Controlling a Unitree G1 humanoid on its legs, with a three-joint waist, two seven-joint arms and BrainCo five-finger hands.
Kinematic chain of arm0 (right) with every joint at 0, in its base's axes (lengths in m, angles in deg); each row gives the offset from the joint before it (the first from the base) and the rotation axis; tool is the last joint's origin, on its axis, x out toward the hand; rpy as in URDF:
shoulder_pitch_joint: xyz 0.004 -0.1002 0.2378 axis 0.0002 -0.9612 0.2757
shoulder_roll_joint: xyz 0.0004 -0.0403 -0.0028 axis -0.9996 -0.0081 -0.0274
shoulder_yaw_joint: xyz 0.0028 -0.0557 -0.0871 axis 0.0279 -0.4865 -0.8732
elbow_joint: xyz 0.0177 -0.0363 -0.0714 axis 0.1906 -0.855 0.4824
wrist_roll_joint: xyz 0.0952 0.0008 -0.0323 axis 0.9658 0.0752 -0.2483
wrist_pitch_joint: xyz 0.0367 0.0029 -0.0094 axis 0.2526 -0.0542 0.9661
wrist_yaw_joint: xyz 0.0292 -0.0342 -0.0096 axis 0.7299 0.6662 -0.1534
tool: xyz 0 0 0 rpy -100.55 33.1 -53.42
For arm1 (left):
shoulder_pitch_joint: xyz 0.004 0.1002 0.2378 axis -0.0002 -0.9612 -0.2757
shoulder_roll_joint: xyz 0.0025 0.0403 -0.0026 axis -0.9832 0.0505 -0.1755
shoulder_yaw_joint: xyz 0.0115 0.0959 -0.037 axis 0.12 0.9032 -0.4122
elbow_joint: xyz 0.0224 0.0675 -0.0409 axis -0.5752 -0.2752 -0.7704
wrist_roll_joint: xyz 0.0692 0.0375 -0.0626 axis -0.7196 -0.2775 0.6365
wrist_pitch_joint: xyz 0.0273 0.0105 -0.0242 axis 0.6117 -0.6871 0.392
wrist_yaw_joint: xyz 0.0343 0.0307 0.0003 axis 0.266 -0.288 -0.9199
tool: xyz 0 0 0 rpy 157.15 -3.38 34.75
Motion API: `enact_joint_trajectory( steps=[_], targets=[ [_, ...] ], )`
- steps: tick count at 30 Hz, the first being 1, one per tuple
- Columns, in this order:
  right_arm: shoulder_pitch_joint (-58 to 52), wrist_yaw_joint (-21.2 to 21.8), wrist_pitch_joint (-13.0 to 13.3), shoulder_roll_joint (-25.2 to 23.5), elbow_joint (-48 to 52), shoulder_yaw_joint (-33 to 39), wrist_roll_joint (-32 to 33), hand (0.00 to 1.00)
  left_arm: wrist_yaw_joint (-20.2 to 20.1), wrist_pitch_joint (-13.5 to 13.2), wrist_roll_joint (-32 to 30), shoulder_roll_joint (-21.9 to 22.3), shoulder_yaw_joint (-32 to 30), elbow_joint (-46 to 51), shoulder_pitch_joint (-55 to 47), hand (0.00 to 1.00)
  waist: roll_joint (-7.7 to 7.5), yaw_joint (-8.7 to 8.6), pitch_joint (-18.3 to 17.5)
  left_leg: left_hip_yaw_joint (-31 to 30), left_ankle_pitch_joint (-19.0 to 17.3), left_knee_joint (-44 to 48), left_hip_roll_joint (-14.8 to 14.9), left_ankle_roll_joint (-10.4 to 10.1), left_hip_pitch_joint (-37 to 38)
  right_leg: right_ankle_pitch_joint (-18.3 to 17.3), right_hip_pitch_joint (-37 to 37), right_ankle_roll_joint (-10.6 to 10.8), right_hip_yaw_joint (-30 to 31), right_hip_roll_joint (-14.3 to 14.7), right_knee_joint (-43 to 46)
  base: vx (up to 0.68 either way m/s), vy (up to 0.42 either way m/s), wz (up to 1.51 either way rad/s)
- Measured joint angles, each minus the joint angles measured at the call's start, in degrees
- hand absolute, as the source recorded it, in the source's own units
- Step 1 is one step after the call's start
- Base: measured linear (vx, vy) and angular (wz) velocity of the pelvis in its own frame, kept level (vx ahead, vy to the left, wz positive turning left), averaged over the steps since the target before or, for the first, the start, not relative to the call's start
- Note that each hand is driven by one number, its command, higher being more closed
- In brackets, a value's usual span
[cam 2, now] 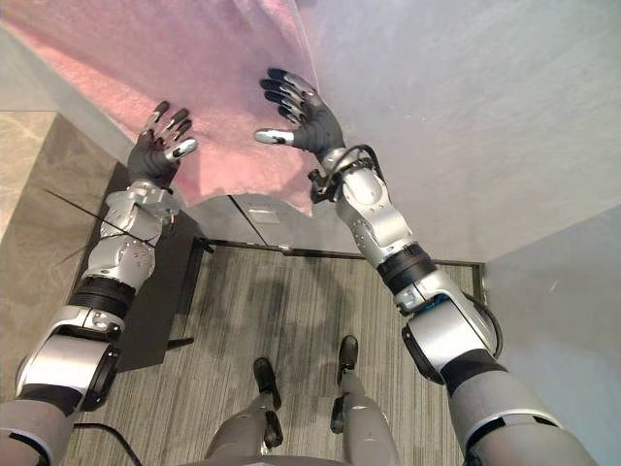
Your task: Organize washtable
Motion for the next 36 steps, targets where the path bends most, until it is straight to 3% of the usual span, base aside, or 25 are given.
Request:
enact_joint_trajectory(
  steps=[7, 11, 16, 18, 24, 26, 27, 28, 29, 30, 31, 32, 36],
  targets=[
    [-24.5, 1.5, 0.0, 0.9, 7.1, 14.6, 1.9, 0.0, -0.8, 0.9, 0.1, 5.3, -11.7, 0.3, -18.4, 0.0, 0.05, -0.06, 0.0, 0.5, -1.3, 0.0, 0.3, -0.2, 2.0, -1.5, 1.7, 1.2, 0.8, 0.2, -0.1, 0.0, 0.056, -0.05],
    [-35.3, 2.9, 0.1, -3.3, 11.2, 21.3, 2.3, 0.0, -1.1, 0.9, 0.1, 10.0, -16.5, 1.3, -26.7, 0.0, 0.18, -0.08, -0.1, 0.5, -1.3, 0.0, 0.6, -0.2, 2.1, -1.9, 1.7, 0.8, 0.7, 0.6, -0.1, 0.0, 0.036, -0.02],
    [-43.3, 2.2, 1.0, -11.5, 11.2, 31.1, 2.3, 0.0, -1.4, 1.0, -1.0, 18.2, -16.4, 6.1, -35.4, 0.0, 0.72, -0.86, -0.5, -0.1, -1.4, 0.0, 0.5, -0.4, 3.2, -2.3, 3.1, 1.2, 0.0, 0.5, -0.1, 0.03, 0.054, 0.06],
    [-47.4, 1.0, 1.4, -14.7, 11.6, 34.6, 2.3, 0.0, -1.4, 1.0, -4.2, 21.8, -14.8, 8.4, -40.2, 0.0, 1.0, -1.21, -2.5, -0.1, -2.1, 0.0, 0.5, -0.4, 4.1, -2.9, 4.1, 1.5, 0.0, 0.5, -0.1, 0.06, 0.058, 0.02],
    [-53.2, -2.1, 2.8, -19.4, 13.3, 36.7, 2.3, 0.0, -0.2, 1.1, -8.6, 26.1, -5.5, 11.0, -43.4, 0.0, 1.55, -1.44, -4.3, -0.3, -2.8, -0.2, 0.7, -0.3, 5.7, -3.9, 6.0, 2.5, 0.3, 0.1, 0.7, 0.05, 0.05, 0.02],
    [-53.3, -3.7, 2.8, -20.3, 13.4, 36.4, 2.3, 0.0, 1.0, 1.0, -9.0, 27.4, -1.3, 11.6, -43.1, 0.0, 2.88, -1.93, -4.6, -1.9, -3.3, -0.4, 1.9, 0.3, 6.0, -8.2, 4.3, 6.8, 4.1, 1.3, 8.1, -0.01, 0.037, 0.29],
    [-53.6, -3.9, 2.9, -20.6, 13.4, 36.2, 2.3, 0.0, 1.2, 1.0, -9.1, 27.7, -0.7, 11.9, -43.0, 0.0, 2.98, -2.5, -4.7, -2.9, -3.3, -0.3, 2.3, 0.3, 6.0, -10.2, 2.9, 4.5, 7.2, 1.9, 13.5, 0.05, 0.043, 1.05],
    [-55.2, -3.9, 3.5, -21.2, 13.4, 34.8, 2.3, 0.0, 1.2, 0.9, -9.1, 27.9, -0.1, 12.5, -42.3, 0.0, 1.89, -3.98, -4.6, -6.0, -3.0, 0.2, 1.7, 0.6, 6.2, -17.1, 1.4, 3.5, 12.3, 1.3, 24.5, 0.11, -0.063, 1.58],
    [-56.7, -4.0, 3.5, -22.0, 13.4, 33.9, 2.4, 0.0, 1.3, 0.7, -8.8, 27.7, -0.5, 13.4, -42.2, 0.0, -0.92, -4.45, -5.4, -8.7, -2.9, 1.1, -0.5, 0.4, 6.8, -22.6, 1.9, 6.7, 16.5, 0.2, 29.1, 0.09, -0.073, 1.55],
    [-56.9, -3.9, 3.5, -21.9, 13.3, 33.4, 2.4, 0.0, 1.4, 0.6, -8.6, 27.8, -0.6, 13.4, -42.1, 0.0, -1.28, -4.36, -5.8, -9.8, -2.8, 1.3, -0.8, 0.3, 6.2, -23.7, 2.4, 6.7, 16.9, 0.2, 29.0, 0.05, -0.176, 1.02],
    [-56.4, -3.7, 3.6, -20.8, 13.3, 32.0, 2.4, 0.0, 1.5, -0.1, -8.2, 28.0, -0.6, 13.6, -42.8, 0.0, 0.01, -2.95, -6.8, -11.0, -2.6, 3.0, 0.7, -0.1, 4.5, -23.5, 3.7, 6.7, 16.4, 1.4, 26.2, -0.01, -0.104, 0.46],
    [-55.6, -3.7, 3.7, -20.0, 13.3, 30.8, 2.4, 0.0, 1.7, -0.4, -7.8, 27.9, -0.9, 13.9, -42.9, 0.0, 0.17, -2.2, -6.9, -12.4, -2.5, 4.9, 1.0, -0.1, 2.8, -23.5, 3.5, 6.5, 15.6, 1.7, 26.0, -0.02, -0.126, 0.55],
    [-54.2, -3.7, 3.8, -19.8, 13.2, 28.5, 3.8, 0.0, 2.5, -0.5, -5.6, 29.1, -2.7, 15.9, -44.5, 0.0, -0.21, -0.99, -6.7, -19.5, -2.3, 9.7, 1.4, -0.2, -1.8, -25.9, 3.2, 3.3, 12.4, 2.4, 30.1, -0.02, -0.104, 0.85]
  ],
)
